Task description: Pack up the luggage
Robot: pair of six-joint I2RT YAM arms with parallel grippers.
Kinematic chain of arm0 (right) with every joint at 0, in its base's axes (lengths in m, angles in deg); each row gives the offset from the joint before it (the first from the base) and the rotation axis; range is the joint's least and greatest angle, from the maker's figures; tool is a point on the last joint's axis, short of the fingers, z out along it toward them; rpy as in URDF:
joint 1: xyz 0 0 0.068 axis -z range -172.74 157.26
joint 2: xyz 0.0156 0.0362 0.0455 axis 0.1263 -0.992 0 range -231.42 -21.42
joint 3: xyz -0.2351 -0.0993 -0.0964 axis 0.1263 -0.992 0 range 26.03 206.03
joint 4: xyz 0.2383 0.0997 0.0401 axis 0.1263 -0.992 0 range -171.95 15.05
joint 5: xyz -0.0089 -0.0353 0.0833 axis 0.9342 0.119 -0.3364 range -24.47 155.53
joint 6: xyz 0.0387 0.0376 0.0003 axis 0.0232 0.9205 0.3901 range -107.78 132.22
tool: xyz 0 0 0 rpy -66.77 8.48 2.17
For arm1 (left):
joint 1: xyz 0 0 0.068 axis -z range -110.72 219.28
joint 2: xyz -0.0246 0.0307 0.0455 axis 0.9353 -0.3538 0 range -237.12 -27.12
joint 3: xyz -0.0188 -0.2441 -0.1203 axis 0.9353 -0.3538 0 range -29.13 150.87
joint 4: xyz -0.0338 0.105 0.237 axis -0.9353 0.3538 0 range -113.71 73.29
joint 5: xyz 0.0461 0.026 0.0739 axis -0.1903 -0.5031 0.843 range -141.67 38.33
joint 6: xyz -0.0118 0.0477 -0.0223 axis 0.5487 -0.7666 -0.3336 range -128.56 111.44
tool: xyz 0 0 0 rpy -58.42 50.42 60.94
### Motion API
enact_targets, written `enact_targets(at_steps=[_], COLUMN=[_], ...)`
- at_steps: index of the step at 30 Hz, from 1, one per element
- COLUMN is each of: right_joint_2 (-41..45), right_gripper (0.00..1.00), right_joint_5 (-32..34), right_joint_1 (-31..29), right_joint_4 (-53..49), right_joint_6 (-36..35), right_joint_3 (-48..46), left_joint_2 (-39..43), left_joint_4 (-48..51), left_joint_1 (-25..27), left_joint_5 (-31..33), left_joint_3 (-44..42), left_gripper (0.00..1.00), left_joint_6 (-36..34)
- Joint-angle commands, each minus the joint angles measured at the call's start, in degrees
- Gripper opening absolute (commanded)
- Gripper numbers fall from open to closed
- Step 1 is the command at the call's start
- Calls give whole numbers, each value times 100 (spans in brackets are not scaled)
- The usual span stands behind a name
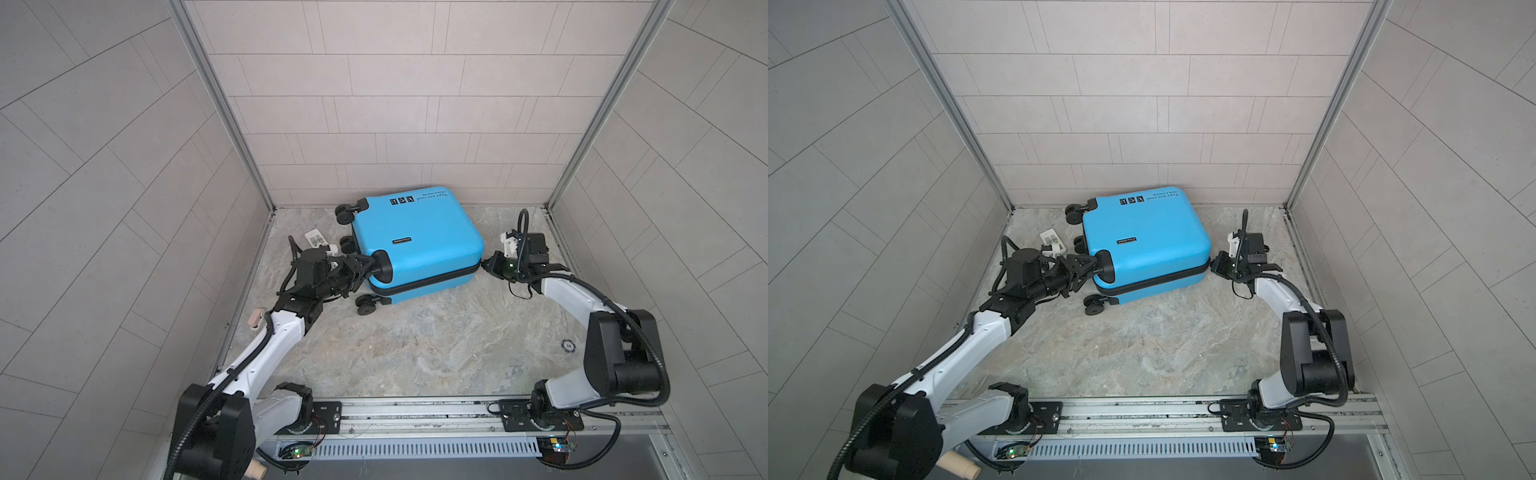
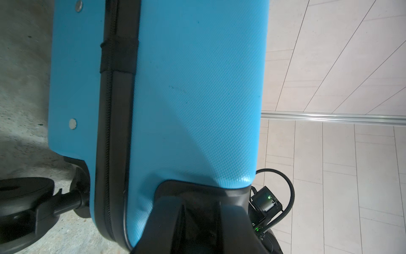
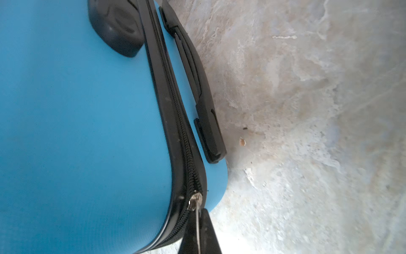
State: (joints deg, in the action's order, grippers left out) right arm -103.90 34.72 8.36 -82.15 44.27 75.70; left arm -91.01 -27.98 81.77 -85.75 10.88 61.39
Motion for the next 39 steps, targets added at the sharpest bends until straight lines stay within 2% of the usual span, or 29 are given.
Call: enact_targets(at_steps=[1, 7, 10, 12, 15, 17, 22, 25, 29, 34, 35, 37, 39], right_joint_2=[725, 2014, 2603, 2698, 2343, 1821, 694, 408, 261, 324, 345, 461, 576], right_gripper=[0, 0, 0, 0, 0, 0, 0, 0, 0, 0, 9, 38, 53], right_joint_5=[1143, 1241, 1762, 2201, 2612, 2706, 2329, 2071, 1393, 1002, 1014, 1343, 1565], right_joint_1=[418, 411, 419, 441, 553, 740, 1212, 1278, 1296, 1296, 1296, 1305, 1346], right_joint_4=[483, 314, 143, 223, 899, 1700, 2338, 2315, 2064, 1440, 1283, 832, 615], right_joint_6=[111, 257, 185, 141, 161, 302, 764, 777, 600, 149, 82, 24, 79], right_joint_3=[-233, -1202, -1662, -1794, -1864, -1816, -975, -518, -126, -37, -49, -43, -88], left_joint_2=[187, 148, 16, -44, -182, -352, -852, -1072, -1042, -940, -950, -997, -1033], left_joint_4=[716, 1019, 1088, 1142, 1377, 1694, 2860, 3167, 2989, 2781, 2773, 2770, 2782], left_joint_1=[-309, -575, -599, -599, -605, -611, -623, -623, -622, -622, -628, -625, -624], left_joint_5=[444, 58, -128, -244, -382, -465, -698, -777, -727, -596, -596, -617, -630], left_joint_3=[391, 431, 477, 497, 564, 720, 1380, 1513, 1406, 1400, 1419, 1460, 1472], left_gripper=[0, 0, 0, 0, 0, 0, 0, 0, 0, 0, 0, 0, 0], left_joint_6=[-866, -1070, -1173, -1249, -1482, -1794, -2732, -3093, -3034, -2924, -2908, -2917, -2934])
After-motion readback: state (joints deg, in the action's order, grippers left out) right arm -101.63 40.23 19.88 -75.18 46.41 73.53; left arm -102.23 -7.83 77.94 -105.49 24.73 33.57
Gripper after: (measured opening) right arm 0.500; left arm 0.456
